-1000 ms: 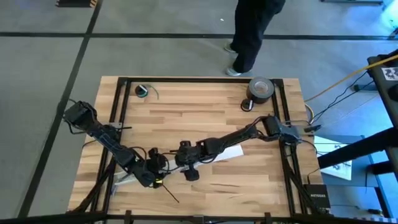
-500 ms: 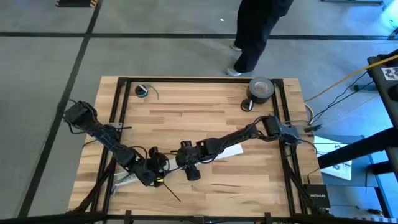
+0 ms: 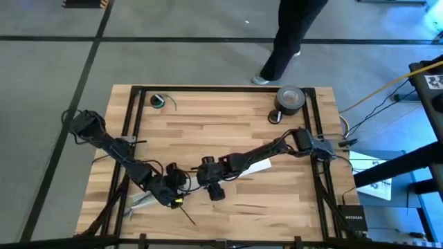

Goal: Ziptie cables
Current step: Close the white cable duct

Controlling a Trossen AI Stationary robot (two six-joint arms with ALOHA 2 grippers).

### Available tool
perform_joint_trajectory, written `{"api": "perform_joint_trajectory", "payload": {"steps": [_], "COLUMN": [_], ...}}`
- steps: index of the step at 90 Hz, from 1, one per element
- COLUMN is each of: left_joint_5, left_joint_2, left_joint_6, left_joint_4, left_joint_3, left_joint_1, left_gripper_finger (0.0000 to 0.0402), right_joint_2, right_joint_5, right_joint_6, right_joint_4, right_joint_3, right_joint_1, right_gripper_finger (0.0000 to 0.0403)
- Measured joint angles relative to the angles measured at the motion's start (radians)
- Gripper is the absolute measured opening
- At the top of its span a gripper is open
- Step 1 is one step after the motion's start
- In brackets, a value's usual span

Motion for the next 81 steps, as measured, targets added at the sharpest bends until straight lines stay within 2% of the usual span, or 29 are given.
{"api": "perform_joint_trajectory", "payload": {"steps": [24, 40, 58, 81], "left_joint_5": [-0.005, -0.032, -0.1, -0.158], "left_joint_2": [-0.069, -0.068, -0.068, -0.068], "left_joint_6": [-0.071, -0.15, -0.164, -0.082], "left_joint_4": [-0.061, -0.084, -0.077, -0.042], "left_joint_3": [0.016, 0.016, 0.016, 0.016], "left_joint_1": [-0.039, -0.072, -0.086, -0.055], "left_gripper_finger": [0.032, 0.032, 0.032, 0.032], "right_joint_2": [-0.024, -0.065, -0.172, -0.258], "right_joint_5": [0.034, 0.07, 0.091, 0.087], "right_joint_6": [0.016, 0.04, 0.084, 0.135], "right_joint_4": [-0.179, -0.237, -0.199, -0.041], "right_joint_3": [-0.002, -0.063, -0.209, -0.365], "right_joint_1": [-0.006, -0.006, -0.006, -0.006], "right_gripper_finger": [0.0221, 0.0225, 0.0228, 0.0229]}}
